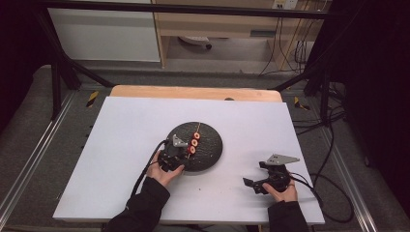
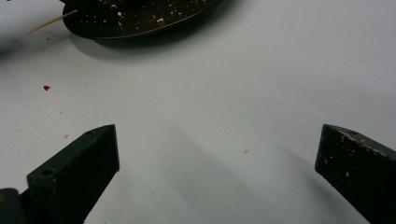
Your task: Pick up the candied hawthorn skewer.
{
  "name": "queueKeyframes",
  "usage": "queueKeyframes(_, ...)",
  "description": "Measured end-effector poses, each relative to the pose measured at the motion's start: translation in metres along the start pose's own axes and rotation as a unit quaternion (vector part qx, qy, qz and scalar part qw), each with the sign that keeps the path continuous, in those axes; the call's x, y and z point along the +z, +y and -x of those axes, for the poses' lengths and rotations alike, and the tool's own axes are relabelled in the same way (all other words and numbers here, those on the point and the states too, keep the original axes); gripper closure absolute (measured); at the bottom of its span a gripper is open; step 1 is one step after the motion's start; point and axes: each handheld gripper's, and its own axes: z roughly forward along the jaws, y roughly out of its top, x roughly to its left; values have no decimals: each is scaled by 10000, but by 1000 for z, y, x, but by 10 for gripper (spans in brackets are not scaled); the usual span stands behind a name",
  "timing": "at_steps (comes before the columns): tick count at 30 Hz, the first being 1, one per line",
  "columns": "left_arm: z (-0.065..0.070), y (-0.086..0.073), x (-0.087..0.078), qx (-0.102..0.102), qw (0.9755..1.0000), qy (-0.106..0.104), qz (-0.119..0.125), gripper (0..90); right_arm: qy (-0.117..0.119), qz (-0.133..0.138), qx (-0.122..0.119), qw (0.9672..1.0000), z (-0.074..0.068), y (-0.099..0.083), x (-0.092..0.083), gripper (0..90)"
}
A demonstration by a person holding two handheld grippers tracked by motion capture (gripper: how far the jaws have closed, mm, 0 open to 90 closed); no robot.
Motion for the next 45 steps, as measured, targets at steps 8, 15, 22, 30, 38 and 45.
queueKeyframes(8,3,-1,0,-128,9998,123,15,778,14,-10,21,10000,0,0,0,7)
queueKeyframes(15,3,-3,-1,-256,9993,274,57,839,15,-24,20,10000,0,0,0,7)
queueKeyframes(22,0,-8,-6,-354,9989,218,217,882,10,-24,14,10000,0,0,1,7)
queueKeyframes(30,-5,-14,-20,-385,9971,5,650,884,21,-32,36,10000,-1,0,0,6)
queueKeyframes(38,-10,-25,-41,-228,9940,-163,1056,884,36,27,107,9999,-1,0,0,5)
queueKeyframes(45,-16,-39,-56,-53,9907,-349,1312,884,9,51,126,9999,-3,4,0,5)
